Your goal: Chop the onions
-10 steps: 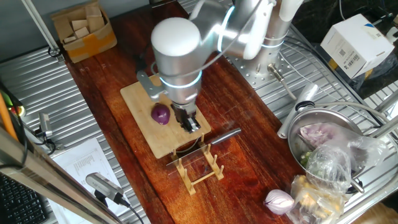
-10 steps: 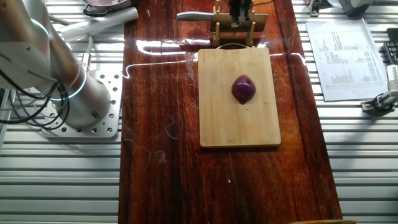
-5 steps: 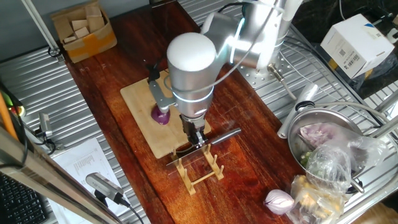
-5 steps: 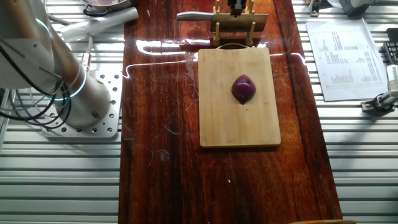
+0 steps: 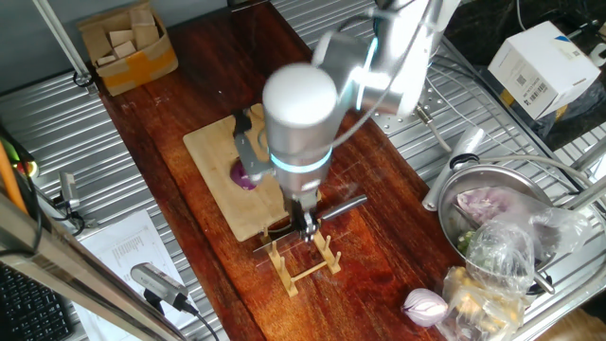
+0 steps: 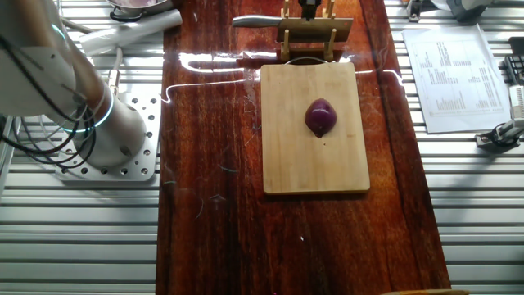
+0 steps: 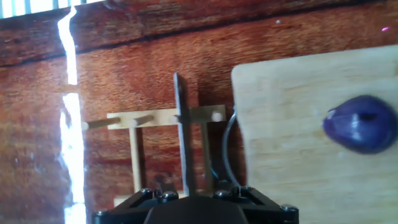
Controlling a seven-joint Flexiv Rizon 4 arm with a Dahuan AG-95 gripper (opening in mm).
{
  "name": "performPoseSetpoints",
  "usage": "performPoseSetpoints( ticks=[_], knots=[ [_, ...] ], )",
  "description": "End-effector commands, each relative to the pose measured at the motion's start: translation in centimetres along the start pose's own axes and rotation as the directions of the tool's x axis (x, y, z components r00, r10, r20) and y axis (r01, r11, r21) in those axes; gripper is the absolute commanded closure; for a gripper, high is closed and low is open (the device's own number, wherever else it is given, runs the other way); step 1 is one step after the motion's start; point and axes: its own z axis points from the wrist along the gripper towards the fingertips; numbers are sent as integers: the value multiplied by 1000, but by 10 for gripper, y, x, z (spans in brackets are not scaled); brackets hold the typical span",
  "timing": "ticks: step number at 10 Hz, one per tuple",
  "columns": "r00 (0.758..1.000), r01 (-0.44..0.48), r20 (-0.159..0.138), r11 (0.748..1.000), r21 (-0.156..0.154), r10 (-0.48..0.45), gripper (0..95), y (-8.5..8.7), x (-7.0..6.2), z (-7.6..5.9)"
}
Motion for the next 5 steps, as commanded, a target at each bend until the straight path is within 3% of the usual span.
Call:
performPoseSetpoints(
  ticks=[1,5],
  knots=[
    [1000,28,0,1000,-10,-28,570,-3,3,-3],
    [999,45,8,999,-7,-45,570,-7,8,9]
  ],
)
